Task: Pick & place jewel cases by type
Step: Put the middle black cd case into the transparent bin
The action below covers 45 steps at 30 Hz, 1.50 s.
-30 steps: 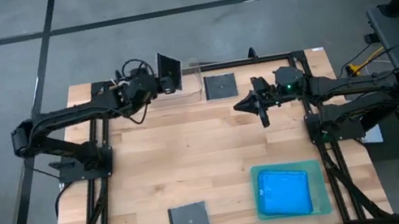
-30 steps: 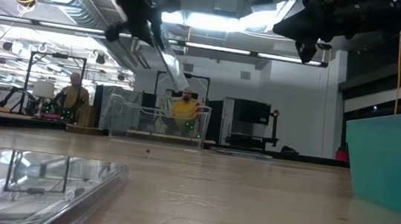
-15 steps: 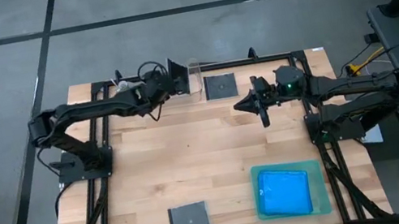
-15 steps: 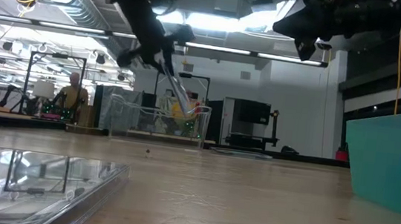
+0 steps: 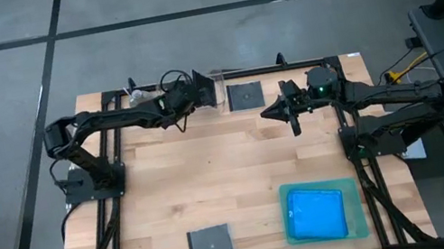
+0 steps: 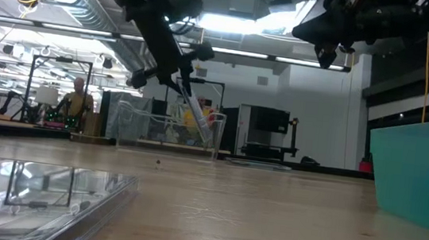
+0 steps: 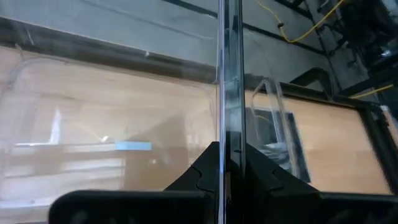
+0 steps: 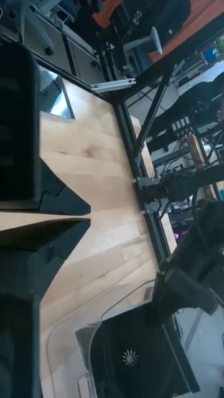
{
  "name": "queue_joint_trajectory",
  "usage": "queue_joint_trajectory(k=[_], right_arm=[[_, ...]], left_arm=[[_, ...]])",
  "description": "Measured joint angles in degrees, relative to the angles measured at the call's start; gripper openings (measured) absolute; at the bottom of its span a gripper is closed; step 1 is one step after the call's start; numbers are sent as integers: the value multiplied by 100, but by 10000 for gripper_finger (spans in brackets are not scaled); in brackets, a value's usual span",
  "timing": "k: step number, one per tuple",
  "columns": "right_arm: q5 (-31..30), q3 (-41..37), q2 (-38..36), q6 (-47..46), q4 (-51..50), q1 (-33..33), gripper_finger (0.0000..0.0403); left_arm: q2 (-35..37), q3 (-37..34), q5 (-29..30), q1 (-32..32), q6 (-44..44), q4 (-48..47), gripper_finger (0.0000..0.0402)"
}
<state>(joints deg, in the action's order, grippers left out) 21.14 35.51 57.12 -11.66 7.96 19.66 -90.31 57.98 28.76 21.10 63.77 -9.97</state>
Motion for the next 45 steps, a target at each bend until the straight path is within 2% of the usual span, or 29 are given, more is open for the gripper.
queue_joint_trajectory(k=[25, 39, 45], right_arm=[[-1, 0, 0, 171, -8, 13, 26], [-1, 0, 0, 189, -10, 13, 26], [-1, 0, 0, 184, -10, 13, 26]], left_arm=[[-714, 9, -733, 428, 38, 477, 25], [-723, 4, -1056, 655, -500, 330, 79], [-718, 4, -1052, 710, -603, -70, 94]])
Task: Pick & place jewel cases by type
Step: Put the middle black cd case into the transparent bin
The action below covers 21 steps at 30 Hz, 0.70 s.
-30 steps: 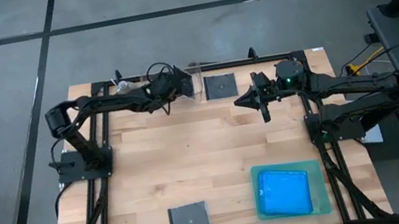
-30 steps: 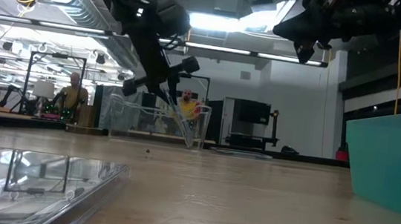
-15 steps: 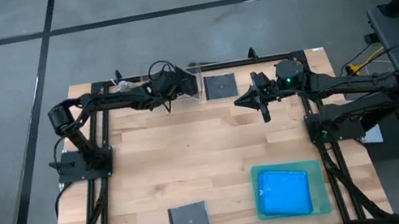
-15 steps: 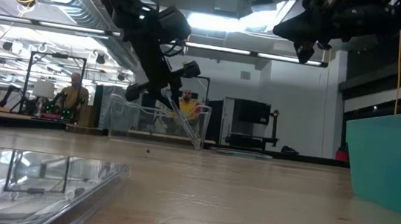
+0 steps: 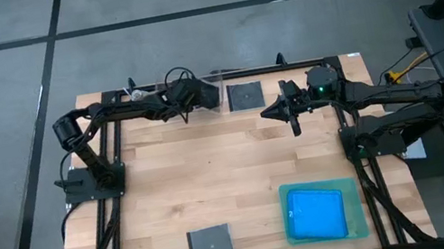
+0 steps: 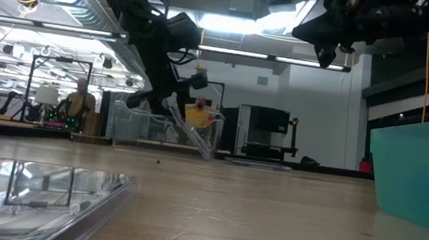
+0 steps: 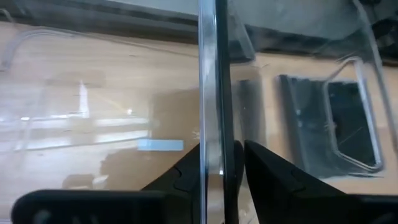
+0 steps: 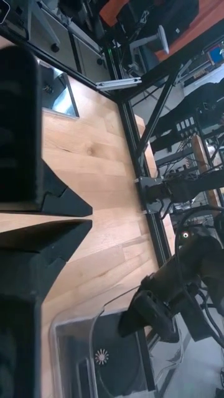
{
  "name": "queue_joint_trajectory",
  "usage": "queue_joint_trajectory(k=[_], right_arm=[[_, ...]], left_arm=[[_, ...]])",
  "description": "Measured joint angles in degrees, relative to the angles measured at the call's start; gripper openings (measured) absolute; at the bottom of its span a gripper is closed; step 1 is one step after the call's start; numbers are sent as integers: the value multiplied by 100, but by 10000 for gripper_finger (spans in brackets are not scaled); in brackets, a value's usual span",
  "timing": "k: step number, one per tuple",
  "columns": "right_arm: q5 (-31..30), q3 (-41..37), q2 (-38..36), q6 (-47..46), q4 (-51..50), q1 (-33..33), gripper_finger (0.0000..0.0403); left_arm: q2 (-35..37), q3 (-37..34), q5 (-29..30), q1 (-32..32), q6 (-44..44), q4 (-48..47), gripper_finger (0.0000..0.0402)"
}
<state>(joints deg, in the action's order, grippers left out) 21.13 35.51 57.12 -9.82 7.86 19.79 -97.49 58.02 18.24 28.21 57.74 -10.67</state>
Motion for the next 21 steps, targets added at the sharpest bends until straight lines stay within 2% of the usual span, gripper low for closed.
queue_joint_trajectory(k=[21], right_arm=[[15, 0, 0, 82, 2, 74, 26]], left_arm=[[11, 7, 144, 9, -581, -814, 143]])
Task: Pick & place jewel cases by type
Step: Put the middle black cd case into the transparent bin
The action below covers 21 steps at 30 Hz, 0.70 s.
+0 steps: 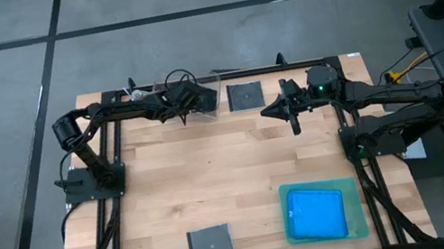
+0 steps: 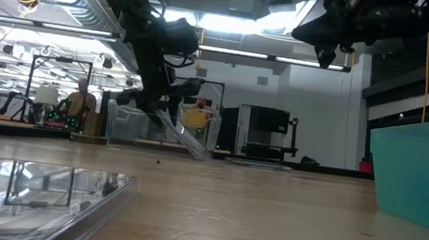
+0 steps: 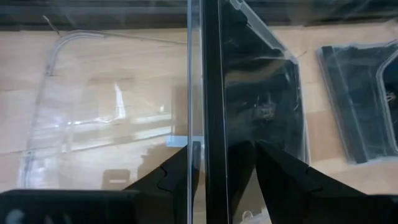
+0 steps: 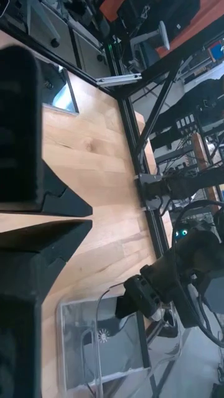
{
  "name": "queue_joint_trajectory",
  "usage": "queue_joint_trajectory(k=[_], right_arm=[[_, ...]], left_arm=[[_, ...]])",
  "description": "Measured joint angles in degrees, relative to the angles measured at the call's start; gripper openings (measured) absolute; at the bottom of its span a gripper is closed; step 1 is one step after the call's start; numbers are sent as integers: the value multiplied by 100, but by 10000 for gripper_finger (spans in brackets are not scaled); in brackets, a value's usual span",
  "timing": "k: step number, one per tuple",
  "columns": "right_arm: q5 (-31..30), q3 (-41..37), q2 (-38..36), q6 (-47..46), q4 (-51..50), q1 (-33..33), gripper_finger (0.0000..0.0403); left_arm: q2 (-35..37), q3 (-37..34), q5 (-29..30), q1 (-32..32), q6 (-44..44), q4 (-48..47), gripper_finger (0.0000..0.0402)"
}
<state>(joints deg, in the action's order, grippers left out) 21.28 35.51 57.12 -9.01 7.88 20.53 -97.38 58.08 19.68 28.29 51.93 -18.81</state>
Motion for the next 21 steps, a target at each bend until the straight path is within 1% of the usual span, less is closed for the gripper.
queue_joint_trajectory(k=[10, 15, 21], right_arm=[[108, 0, -1, 38, -4, 0, 26], [134, 0, 0, 52, -10, 5, 26], [138, 0, 0, 52, -9, 111, 26]], left_arm=[[88, -12, 21, 4, -253, -133, 153], [356, -17, 439, 17, -564, -501, 153], [555, -17, 454, 82, -602, -880, 153]])
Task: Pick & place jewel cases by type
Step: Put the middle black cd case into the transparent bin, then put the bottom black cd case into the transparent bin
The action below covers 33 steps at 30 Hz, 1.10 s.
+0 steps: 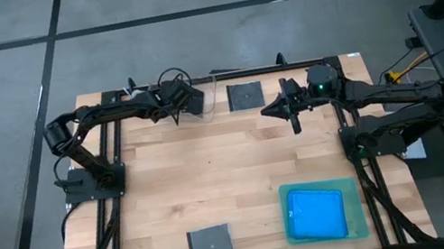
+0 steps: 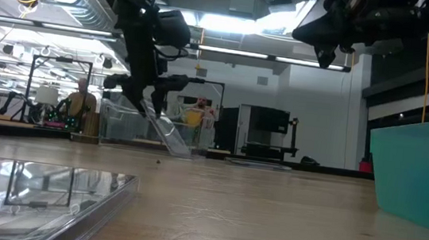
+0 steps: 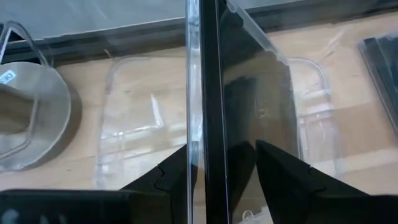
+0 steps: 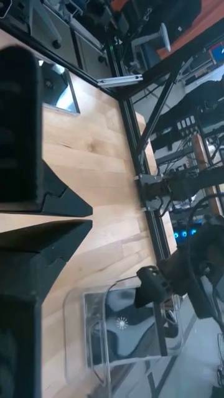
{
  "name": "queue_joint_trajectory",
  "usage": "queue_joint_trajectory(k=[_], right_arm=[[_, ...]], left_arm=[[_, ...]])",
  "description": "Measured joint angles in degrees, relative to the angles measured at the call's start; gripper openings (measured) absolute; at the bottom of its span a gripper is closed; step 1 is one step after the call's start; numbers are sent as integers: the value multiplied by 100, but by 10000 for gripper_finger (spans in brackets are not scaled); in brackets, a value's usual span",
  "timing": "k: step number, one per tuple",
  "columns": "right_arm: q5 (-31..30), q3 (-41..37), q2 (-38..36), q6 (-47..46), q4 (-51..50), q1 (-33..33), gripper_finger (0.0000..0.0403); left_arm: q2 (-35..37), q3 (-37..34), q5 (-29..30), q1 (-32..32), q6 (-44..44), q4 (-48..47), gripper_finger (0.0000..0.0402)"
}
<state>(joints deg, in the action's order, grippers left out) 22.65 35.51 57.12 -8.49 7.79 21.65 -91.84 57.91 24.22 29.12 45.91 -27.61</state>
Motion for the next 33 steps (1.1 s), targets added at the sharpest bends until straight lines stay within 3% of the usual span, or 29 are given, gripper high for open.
queue_joint_trajectory(k=[14, 23, 33], right_arm=[[112, 0, 0, 6, 0, 33, 26], [148, 0, 0, 19, -5, 33, 26], [289, 2, 0, 11, -44, 33, 26]], left_arm=[[-47, 2, -523, 35, -408, 90, 156], [-50, 2, -1035, 178, -789, -121, 211], [-50, 2, -877, 213, -876, -470, 230]])
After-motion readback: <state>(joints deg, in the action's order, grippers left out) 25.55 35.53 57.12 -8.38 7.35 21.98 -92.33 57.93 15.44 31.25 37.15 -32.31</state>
